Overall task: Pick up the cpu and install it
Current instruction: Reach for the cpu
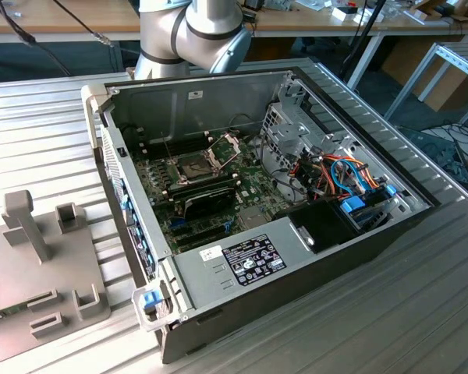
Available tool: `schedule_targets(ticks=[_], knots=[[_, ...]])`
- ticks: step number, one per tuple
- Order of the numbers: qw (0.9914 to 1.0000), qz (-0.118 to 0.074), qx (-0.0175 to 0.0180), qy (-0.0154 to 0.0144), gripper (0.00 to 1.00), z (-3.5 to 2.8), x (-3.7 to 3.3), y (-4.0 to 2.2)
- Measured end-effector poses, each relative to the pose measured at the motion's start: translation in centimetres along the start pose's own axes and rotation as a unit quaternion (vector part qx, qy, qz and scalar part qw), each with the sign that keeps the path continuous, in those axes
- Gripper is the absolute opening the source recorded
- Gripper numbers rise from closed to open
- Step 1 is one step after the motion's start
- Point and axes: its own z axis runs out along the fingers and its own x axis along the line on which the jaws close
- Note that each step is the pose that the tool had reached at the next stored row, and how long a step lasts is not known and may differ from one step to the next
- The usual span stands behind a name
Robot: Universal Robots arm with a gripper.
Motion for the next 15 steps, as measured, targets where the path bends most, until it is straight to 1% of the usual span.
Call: schedule_targets(ticks=[2, 6, 11, 15], knots=[[1.00000, 0.000, 0.0003, 0.0011, 0.11, 0.17, 0.00, -0.13], [0.99999, 0.000, 0.0014, 0.0044, 0.11, 0.60, -0.01, -0.23], [0.99999, 0.000, 0.0014, 0.0046, 0.11, 0.65, -0.01, -0.24], [0.99999, 0.000, 0.0015, 0.0046, 0.11, 0.94, -0.01, -0.34]])
